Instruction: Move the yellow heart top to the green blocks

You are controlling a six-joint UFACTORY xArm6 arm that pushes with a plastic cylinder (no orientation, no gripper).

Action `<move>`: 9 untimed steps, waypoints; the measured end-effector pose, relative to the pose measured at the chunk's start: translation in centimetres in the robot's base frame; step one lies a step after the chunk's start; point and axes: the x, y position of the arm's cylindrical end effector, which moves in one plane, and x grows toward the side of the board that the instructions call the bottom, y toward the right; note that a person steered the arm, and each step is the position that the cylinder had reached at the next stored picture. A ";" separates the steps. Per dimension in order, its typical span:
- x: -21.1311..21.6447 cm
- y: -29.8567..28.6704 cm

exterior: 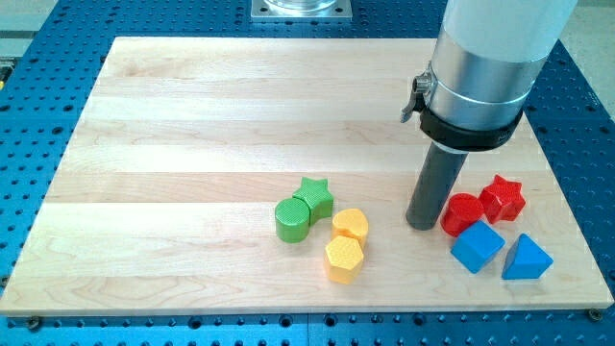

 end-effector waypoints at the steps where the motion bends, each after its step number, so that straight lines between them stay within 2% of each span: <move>1: 0.0 -0.5; 5: 0.1 -1.6; 6: 4.4 -1.8; 8: 8.8 -2.2; 9: 8.9 -3.4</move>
